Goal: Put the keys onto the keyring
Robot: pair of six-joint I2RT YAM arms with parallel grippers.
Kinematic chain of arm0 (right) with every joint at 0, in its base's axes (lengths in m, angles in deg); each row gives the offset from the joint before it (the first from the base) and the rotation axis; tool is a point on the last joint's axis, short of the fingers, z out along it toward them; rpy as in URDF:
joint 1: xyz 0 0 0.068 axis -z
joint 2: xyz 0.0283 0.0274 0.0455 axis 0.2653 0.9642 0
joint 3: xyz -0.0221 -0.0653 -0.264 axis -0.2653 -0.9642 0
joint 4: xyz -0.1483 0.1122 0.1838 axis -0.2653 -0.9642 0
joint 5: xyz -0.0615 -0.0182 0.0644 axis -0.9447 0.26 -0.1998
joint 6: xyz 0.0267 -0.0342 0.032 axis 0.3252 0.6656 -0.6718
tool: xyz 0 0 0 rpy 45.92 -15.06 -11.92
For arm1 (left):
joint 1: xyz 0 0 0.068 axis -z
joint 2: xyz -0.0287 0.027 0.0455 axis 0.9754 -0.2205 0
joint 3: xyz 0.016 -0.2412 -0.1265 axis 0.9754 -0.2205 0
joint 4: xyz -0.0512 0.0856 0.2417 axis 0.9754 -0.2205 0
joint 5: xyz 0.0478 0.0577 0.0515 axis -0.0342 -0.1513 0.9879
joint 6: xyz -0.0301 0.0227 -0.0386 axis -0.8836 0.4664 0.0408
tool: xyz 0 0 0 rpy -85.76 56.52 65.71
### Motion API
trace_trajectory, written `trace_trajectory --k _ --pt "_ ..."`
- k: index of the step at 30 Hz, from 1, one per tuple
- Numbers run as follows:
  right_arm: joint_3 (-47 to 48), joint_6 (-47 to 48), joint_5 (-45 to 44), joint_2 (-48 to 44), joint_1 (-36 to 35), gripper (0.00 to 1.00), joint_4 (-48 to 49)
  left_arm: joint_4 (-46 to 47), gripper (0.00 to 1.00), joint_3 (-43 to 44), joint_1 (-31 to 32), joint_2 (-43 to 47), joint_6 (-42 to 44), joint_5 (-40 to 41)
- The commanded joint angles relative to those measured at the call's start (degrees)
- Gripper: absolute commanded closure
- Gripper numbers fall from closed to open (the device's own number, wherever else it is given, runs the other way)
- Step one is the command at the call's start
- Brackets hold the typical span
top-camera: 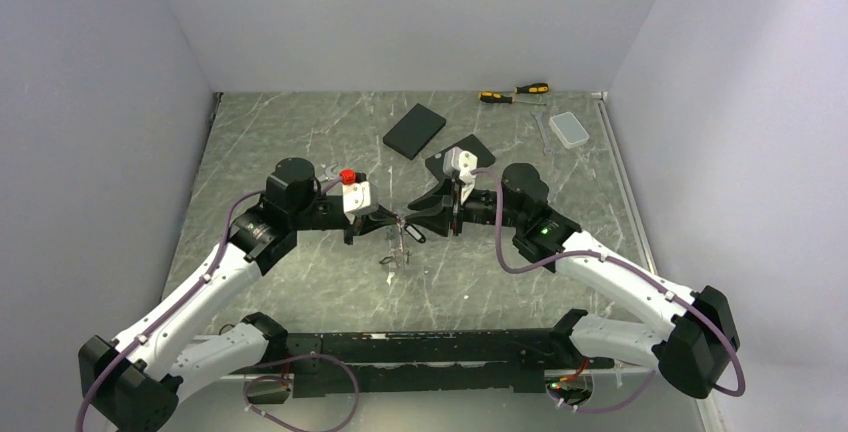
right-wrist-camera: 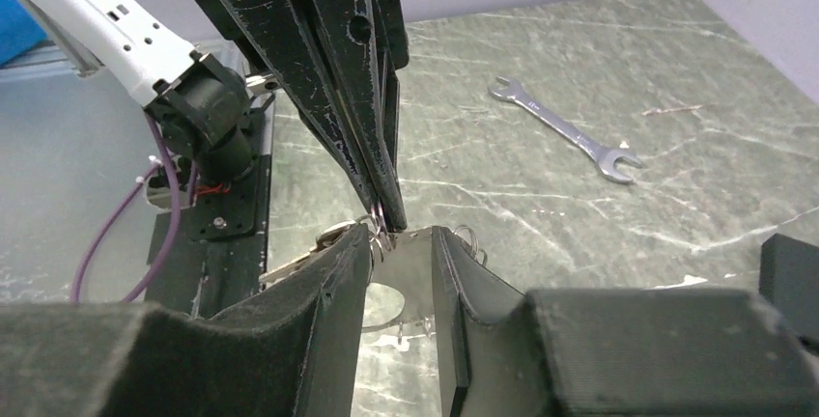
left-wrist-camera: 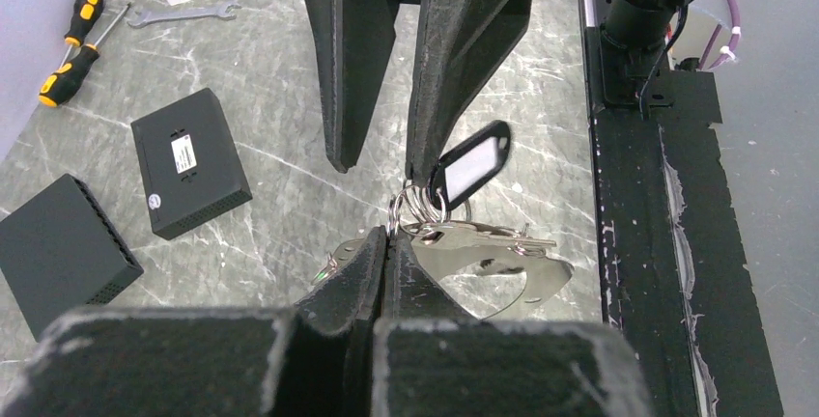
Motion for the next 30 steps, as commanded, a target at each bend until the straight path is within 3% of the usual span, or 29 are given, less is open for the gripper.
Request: trace_trajectory --k 1,11,15,23,30 --pt "2.00 -4.15 -0.36 -1.27 0.16 0.67 -0.19 1.78 1.00 1.41 0.12 1.29 1.37 0.28" --pt "1.88 -8.53 2.72 -1.78 0.10 0.67 -1.28 1.34 1.00 1.58 0.19 1.22 1.46 0.95" --pt "1.55 -11.78 4.45 -1.54 0.00 0.62 0.90 0.99 1.00 1.67 0.20 0.99 1.55 1.23" --pt "1.92 -12.99 1.98 -3.14 0.05 0.58 0.40 0.27 1.00 1.99 0.29 0.41 1.63 3.34" --pt "1.01 -13.28 0.50 -3.18 -0.04 0.61 -2.77 -0.77 1.00 2.72 0.37 -0.64 1.31 6.91"
